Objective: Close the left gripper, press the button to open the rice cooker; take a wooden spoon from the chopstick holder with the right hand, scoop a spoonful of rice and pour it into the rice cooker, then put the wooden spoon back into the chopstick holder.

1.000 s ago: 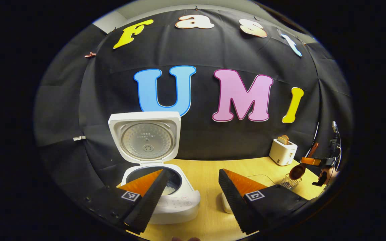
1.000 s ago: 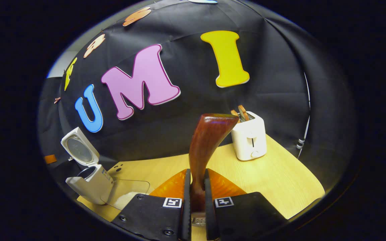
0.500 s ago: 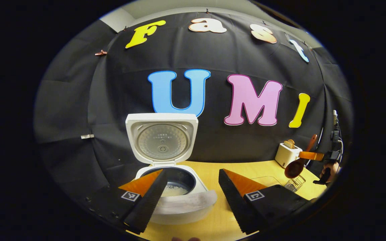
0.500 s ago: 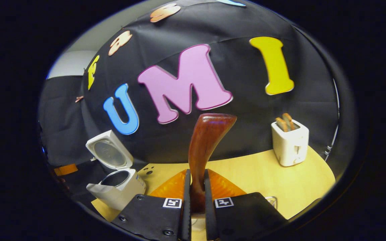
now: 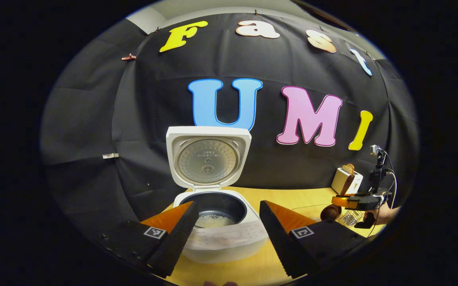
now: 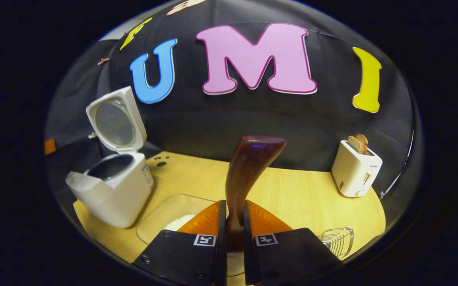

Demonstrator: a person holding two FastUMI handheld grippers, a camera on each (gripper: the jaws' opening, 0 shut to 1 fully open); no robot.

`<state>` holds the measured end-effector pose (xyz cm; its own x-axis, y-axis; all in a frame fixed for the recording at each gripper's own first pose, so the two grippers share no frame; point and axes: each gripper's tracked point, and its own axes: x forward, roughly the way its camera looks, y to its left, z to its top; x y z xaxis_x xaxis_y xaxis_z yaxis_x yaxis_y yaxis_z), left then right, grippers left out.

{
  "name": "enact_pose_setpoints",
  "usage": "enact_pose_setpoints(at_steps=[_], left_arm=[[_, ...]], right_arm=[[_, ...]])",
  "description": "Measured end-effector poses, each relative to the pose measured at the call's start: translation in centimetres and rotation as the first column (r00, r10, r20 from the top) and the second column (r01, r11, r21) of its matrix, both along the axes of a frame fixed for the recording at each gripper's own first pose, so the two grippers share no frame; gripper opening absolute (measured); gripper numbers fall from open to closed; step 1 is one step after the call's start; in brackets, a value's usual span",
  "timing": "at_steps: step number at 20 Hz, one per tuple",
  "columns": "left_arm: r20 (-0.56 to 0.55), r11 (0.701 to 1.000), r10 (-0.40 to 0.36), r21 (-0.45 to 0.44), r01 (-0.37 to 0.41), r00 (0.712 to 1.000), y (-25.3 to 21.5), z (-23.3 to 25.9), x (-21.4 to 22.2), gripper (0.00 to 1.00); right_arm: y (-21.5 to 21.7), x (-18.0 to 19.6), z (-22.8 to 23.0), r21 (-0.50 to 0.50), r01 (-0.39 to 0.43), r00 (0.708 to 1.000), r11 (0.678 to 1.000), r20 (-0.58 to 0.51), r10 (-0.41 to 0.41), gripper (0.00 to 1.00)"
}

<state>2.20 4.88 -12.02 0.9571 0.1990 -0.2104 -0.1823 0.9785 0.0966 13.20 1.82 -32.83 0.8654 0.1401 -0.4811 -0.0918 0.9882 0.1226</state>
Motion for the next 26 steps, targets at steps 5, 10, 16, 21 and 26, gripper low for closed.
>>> enact_pose_setpoints(at_steps=[5, 10, 16, 21, 26], left_arm=[[-0.004, 1.0, 0.005, -0.01, -0.005, 1.0, 1.8, -0.5, 0.1, 0.98], [-0.008, 1.0, 0.014, -0.022, -0.014, 1.0, 3.2, -1.0, 0.1, 0.98], [-0.003, 0.999, 0.03, -0.027, -0.03, 1.0, 4.8, -0.7, 0.0, 0.98], [0.0, 0.999, 0.036, -0.029, -0.036, 0.999, 5.6, -0.5, -0.1, 0.96], [0.004, 0.999, 0.035, -0.031, -0.035, 0.999, 6.0, -0.3, 0.0, 0.95]], right_arm=[[1.2, 0.0, -2.7, -0.133, -0.032, 0.998, 0.991, -0.053, 0.025, 0.21], [4.4, -0.4, -3.8, -0.085, -0.059, 0.995, 0.995, -0.089, 0.051, 0.21], [7.8, -0.2, -3.8, 0.082, 0.016, 0.993, 0.996, -0.115, -0.007, 0.21], [9.7, -0.3, -3.7, 0.203, 0.07, 0.989, 0.977, -0.142, -0.042, 0.21], [8.9, -0.1, -3.8, 0.365, 0.213, 0.97, 0.907, -0.193, -0.15, 0.21]])
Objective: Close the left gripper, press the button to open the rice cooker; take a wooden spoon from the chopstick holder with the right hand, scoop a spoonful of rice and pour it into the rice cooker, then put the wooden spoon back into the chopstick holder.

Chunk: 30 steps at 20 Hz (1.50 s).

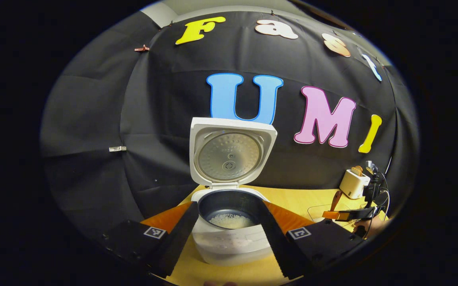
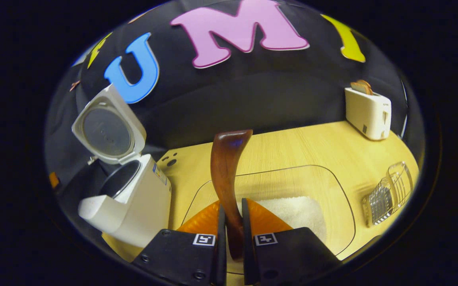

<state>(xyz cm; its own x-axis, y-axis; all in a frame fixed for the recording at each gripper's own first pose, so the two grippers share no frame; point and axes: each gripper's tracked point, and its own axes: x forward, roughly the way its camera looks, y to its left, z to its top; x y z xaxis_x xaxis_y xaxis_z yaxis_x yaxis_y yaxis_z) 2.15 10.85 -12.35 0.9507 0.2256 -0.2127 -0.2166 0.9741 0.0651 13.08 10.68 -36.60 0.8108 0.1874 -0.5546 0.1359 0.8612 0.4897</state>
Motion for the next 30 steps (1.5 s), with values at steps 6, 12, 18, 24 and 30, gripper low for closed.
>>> enact_pose_setpoints(at_steps=[6, 12, 18, 24, 30], left_arm=[[0.007, 1.0, -0.01, 0.013, 0.01, 1.0, 0.0, 0.7, 0.2, 0.95], [0.02, 1.0, -0.028, 0.015, 0.027, 0.999, -0.8, 1.4, 0.6, 0.95], [0.039, 0.999, -0.038, 0.01, 0.037, 0.999, -1.3, 2.2, 0.6, 0.95], [0.06, 0.999, -0.03, -0.012, 0.031, 0.998, -1.2, 2.6, -0.1, 0.95], [0.083, 1.0, 0.014, -0.011, -0.014, 0.996, 0.8, 3.5, -1.9, 0.95]], right_arm=[[-3.0, -0.1, 0.3, 0.265, 0.213, 0.977, 0.94, -0.031, -0.213, 0.2], [-5.4, 0.2, 2.6, 0.328, 0.269, 0.958, 0.905, 0.006, -0.287, 0.21], [-7.0, 0.7, 6.7, 0.387, 0.295, 0.939, 0.874, 0.05, -0.339, 0.2], [-5.6, 2.5, 13.2, 0.485, 0.273, 0.927, 0.831, 0.1, -0.362, 0.2], [0.2, 4.8, 20.3, 0.518, 0.143, 0.938, 0.844, 0.2, -0.282, 0.2]])
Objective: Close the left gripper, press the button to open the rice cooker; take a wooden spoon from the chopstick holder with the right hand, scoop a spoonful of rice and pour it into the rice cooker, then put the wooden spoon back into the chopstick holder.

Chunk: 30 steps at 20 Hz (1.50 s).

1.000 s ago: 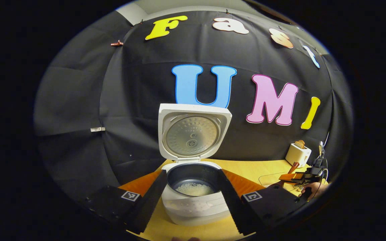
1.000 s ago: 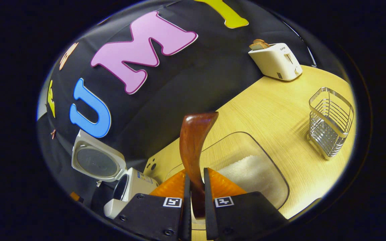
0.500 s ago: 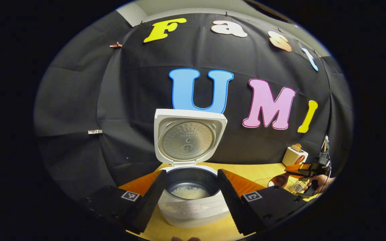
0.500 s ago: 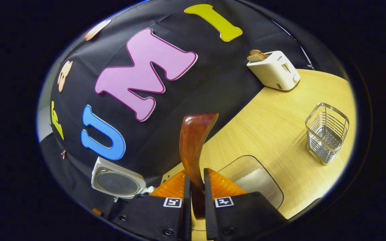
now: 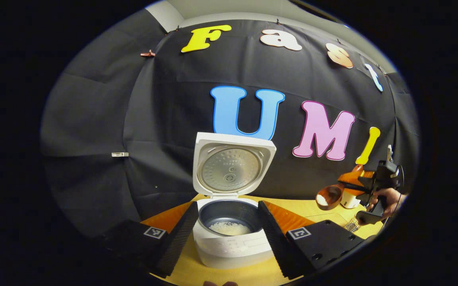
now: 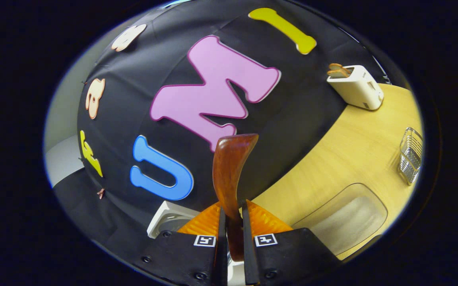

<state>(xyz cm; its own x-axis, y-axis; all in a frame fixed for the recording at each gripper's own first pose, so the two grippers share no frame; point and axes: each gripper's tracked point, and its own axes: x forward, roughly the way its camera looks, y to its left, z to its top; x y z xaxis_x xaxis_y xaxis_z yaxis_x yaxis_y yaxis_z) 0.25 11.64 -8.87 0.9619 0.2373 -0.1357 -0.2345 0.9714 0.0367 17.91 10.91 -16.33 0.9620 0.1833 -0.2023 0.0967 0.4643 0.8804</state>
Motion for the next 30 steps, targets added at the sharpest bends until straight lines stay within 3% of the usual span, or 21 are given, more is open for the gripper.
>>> enact_pose_setpoints(at_steps=[5, 6, 7, 12, 20, 25, 30], left_arm=[[0.018, 0.999, 0.044, -0.006, -0.044, 0.999, 1.8, 0.7, -1.8, 0.95], [0.018, 0.999, 0.053, -0.004, -0.053, 0.998, 2.4, 0.7, -2.1, 0.92], [0.018, 0.998, 0.062, -0.003, -0.062, 0.998, 2.8, 0.8, -2.6, 0.95], [0.028, 0.996, 0.094, -0.009, -0.094, 0.995, 4.1, 0.9, -3.8, 0.95], [0.034, 0.995, 0.098, -0.006, -0.098, 0.995, 4.7, 0.7, -4.3, 0.95], [0.032, 0.994, 0.108, -0.019, -0.108, 0.994, 4.8, 0.3, -4.6, 0.95], [0.033, 0.993, 0.113, -0.026, -0.112, 0.993, 4.7, 0.2, -4.9, 0.95]], right_arm=[[7.2, 2.1, 3.2, 0.03, -0.081, 0.996, 0.996, 0.034, 0.08, 0.2], [8.6, 2.6, 3.4, 0.035, -0.093, 0.995, 0.995, 0.036, 0.091, 0.2], [10.1, 3.2, 3.3, 0.035, -0.108, 0.994, 0.994, 0.034, 0.107, 0.2], [16.1, 5.5, 2.1, 0.01, -0.165, 0.986, 0.986, 0.012, 0.165, 0.2], [20.6, 6.4, 0.3, -0.154, -0.226, 0.974, 0.962, -0.011, 0.227, 0.2], [22.7, 6.2, 0.7, -0.357, -0.29, 0.948, 0.888, 0.02, 0.317, 0.2], [24.5, 5.7, 1.5, -0.523, -0.328, 0.91, 0.787, 0.048, 0.412, 0.2]])
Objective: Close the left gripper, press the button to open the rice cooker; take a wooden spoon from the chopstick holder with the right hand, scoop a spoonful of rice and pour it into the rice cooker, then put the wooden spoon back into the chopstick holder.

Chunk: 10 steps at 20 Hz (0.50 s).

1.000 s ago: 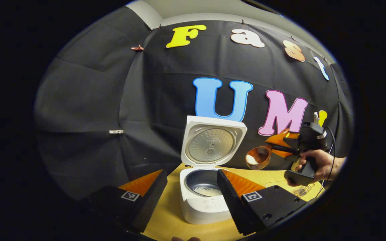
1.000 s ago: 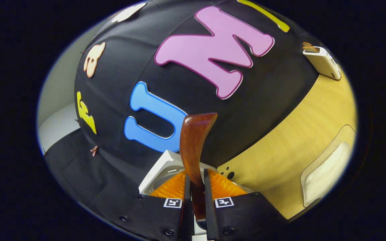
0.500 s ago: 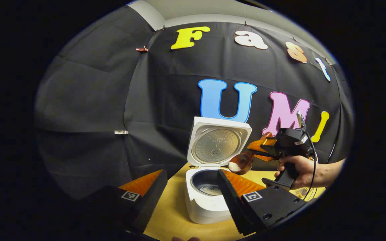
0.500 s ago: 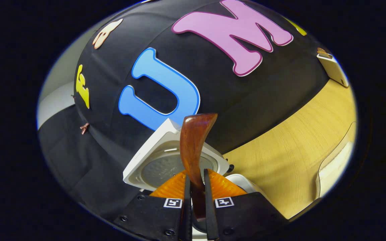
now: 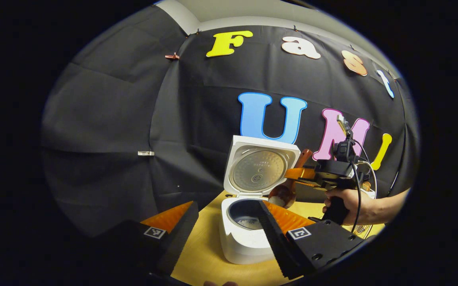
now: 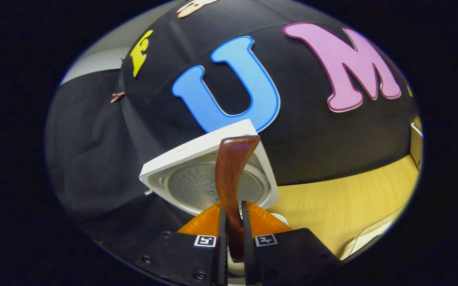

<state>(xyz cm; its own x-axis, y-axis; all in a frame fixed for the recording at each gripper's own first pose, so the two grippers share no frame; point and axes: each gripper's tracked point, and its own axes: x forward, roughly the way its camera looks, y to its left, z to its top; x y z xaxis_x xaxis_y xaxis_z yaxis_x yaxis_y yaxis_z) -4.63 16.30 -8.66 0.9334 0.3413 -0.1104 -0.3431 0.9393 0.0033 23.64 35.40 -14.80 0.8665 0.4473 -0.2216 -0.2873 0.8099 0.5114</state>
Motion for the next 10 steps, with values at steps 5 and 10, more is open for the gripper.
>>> enact_pose_setpoints(at_steps=[5, 10], left_arm=[[0.003, 1.0, 0.004, -0.014, -0.004, 1.0, 0.0, -0.2, -0.3, 0.95], [0.012, 1.0, 0.015, -0.019, -0.015, 1.0, 0.4, -0.3, -0.7, 0.95]], right_arm=[[1.8, -0.9, 1.2, -0.104, -0.07, 0.993, 0.992, 0.087, 0.079, 0.2], [3.1, -0.9, 1.7, -0.226, -0.106, 0.977, 0.968, 0.16, 0.144, 0.2]])
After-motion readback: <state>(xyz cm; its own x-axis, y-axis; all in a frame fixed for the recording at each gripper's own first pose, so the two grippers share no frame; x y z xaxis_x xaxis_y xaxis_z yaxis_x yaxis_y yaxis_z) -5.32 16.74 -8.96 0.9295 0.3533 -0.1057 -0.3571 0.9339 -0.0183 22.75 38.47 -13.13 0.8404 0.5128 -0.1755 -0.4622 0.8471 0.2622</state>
